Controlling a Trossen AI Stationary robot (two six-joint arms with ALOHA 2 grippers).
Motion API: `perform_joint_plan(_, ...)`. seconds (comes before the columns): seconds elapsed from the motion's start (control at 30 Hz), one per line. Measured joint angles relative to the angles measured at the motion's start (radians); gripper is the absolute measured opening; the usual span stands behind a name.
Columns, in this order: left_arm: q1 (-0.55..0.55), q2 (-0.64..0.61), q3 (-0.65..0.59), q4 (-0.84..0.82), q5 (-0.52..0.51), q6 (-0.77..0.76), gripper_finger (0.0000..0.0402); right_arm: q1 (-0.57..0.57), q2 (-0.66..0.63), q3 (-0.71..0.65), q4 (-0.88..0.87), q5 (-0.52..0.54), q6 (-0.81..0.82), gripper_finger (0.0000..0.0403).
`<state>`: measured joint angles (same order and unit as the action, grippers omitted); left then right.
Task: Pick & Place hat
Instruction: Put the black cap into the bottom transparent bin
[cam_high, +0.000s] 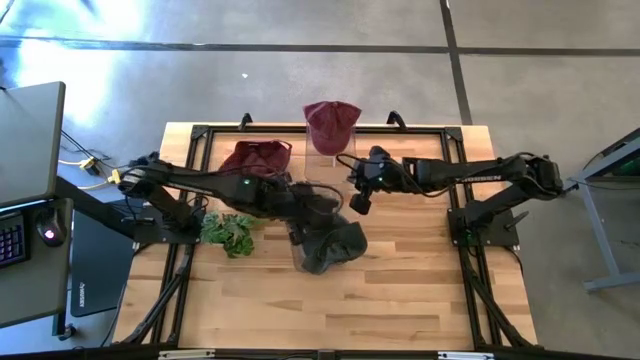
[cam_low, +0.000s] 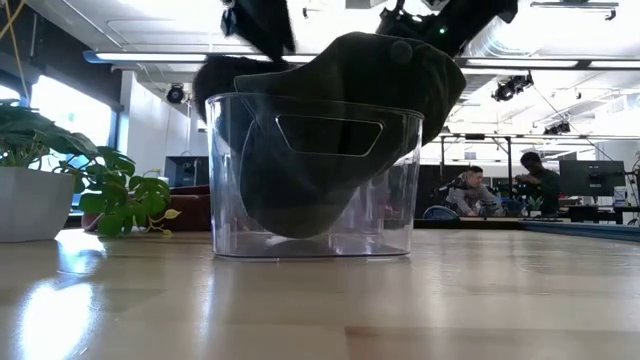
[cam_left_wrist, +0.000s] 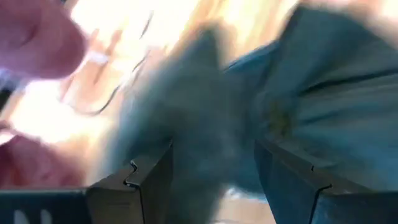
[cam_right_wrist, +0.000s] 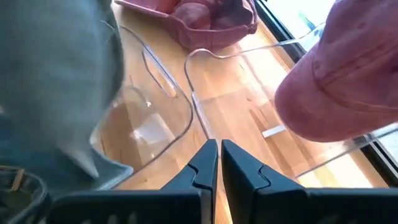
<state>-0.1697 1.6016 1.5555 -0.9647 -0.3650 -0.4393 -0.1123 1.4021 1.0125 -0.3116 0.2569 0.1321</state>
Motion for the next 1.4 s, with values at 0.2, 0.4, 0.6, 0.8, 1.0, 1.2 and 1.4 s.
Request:
perform_joint_plan(0.2, 0.076, 0.039, -0.021, 0.027, -0.056, 0.042, 0.0213, 0.020, -0.119, 0.000, -0.055, -0.083, 0.092, 0.0003)
perform_joint_plan(0.4, 0.185, 0.062, -0.018, 0.227, 0.013, 0.194, 0.0214, 0.080, -0.247, 0.000, -0.105, -0.187, 0.192, 0.0006)
perform_joint_plan(0.6, 0.270, 0.095, -0.014, 0.420, 0.116, 0.366, 0.0214, 0.182, -0.262, 0.000, -0.154, -0.188, 0.238, 0.0002)
perform_joint_plan(0.8, 0.335, 0.125, 0.023, 0.416, 0.217, 0.367, 0.0214, 0.264, -0.246, 0.000, -0.156, -0.105, 0.289, 0.0009)
perform_joint_plan(1.0, 0.360, 0.092, 0.247, 0.115, 0.217, 0.367, 0.0214, 0.289, -0.232, 0.000, -0.074, -0.131, 0.249, 0.0002)
perform_joint_plan(1.2, 0.306, 0.068, 0.494, -0.295, 0.174, 0.382, 0.0214, 0.262, -0.135, 0.000, 0.136, -0.295, 0.234, 0.0009)
perform_joint_plan(1.4, 0.131, -0.010, 0.504, -0.514, 0.161, 0.250, 0.0214, 0.232, -0.031, 0.000, 0.335, -0.388, 0.226, 0.0054)
